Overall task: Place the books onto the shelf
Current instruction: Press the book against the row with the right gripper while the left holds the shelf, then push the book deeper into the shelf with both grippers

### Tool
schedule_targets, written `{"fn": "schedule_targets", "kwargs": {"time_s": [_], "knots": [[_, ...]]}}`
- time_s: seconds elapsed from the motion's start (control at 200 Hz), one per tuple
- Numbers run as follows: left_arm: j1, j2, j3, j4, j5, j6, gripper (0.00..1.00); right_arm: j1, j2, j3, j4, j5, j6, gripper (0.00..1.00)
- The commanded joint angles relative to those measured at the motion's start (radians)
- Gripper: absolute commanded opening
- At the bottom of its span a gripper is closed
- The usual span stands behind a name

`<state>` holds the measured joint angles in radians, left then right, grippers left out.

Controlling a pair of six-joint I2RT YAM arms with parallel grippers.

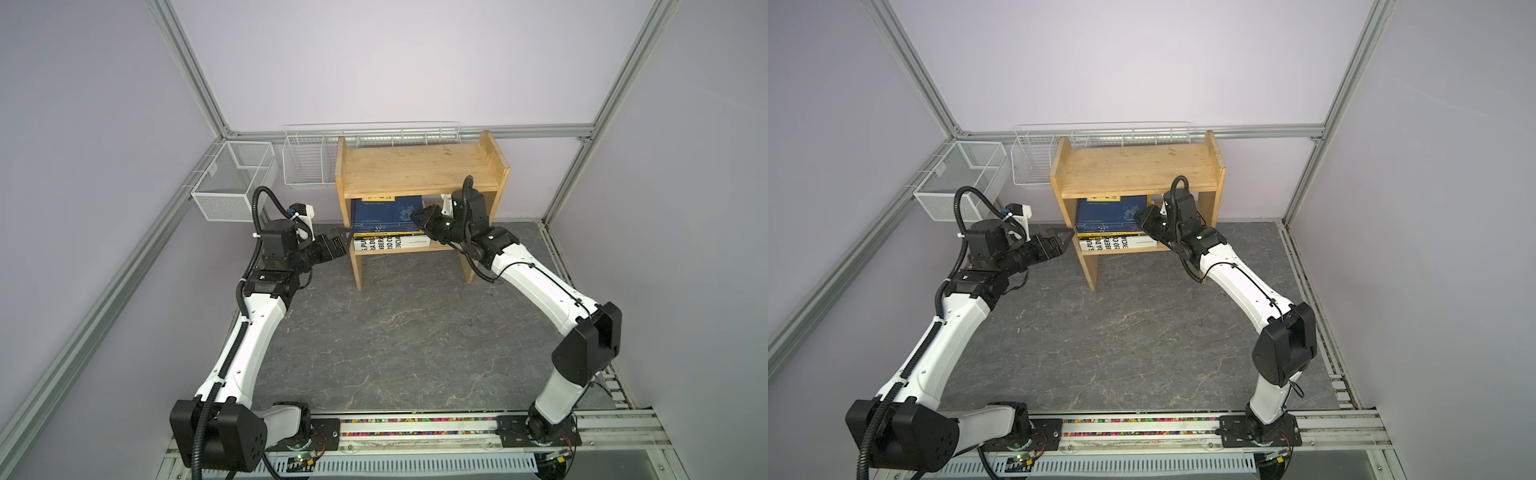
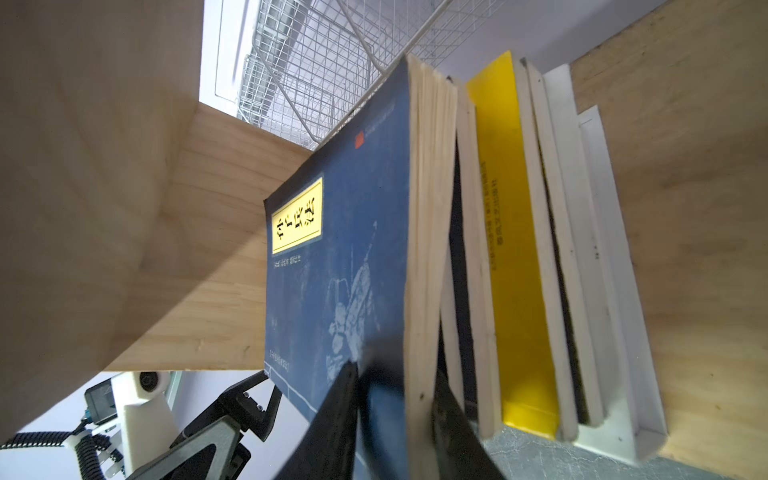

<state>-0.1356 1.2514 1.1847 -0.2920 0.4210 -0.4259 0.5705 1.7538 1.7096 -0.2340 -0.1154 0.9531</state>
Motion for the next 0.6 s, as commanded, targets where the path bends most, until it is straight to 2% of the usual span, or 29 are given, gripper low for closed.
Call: {"fn": "schedule_targets", "kwargs": {"time_s": [0.0, 0.14, 0.39, 0.45, 0.515, 0.595], "knots": [[0.007, 0.012, -0.014, 0.029, 0.019, -0.009, 0.99, 0.022, -0.02, 0.019, 0.141, 0.195, -0.376, 0.3], [0.007, 0.02, -0.019, 0.051, 0.033, -0.025, 0.99, 0.041, -0.042, -0.044, 0.261, 0.188, -0.407, 0.3], [0.007, 0.017, -0.017, 0.072, 0.054, -0.041, 0.99, 0.041, -0.095, -0.143, 0.453, 0.142, -0.389, 0.3], [0.007, 0.015, -0.017, 0.081, 0.058, -0.047, 0.99, 0.04, -0.092, -0.137, 0.458, 0.123, -0.392, 0.35], [0.007, 0.017, -0.016, 0.093, 0.06, -0.056, 0.99, 0.042, -0.078, -0.12, 0.438, 0.121, -0.392, 0.48], [0.007, 0.029, -0.01, 0.109, 0.054, -0.075, 0.99, 0.041, -0.065, -0.114, 0.431, 0.116, -0.386, 0.51]]}}
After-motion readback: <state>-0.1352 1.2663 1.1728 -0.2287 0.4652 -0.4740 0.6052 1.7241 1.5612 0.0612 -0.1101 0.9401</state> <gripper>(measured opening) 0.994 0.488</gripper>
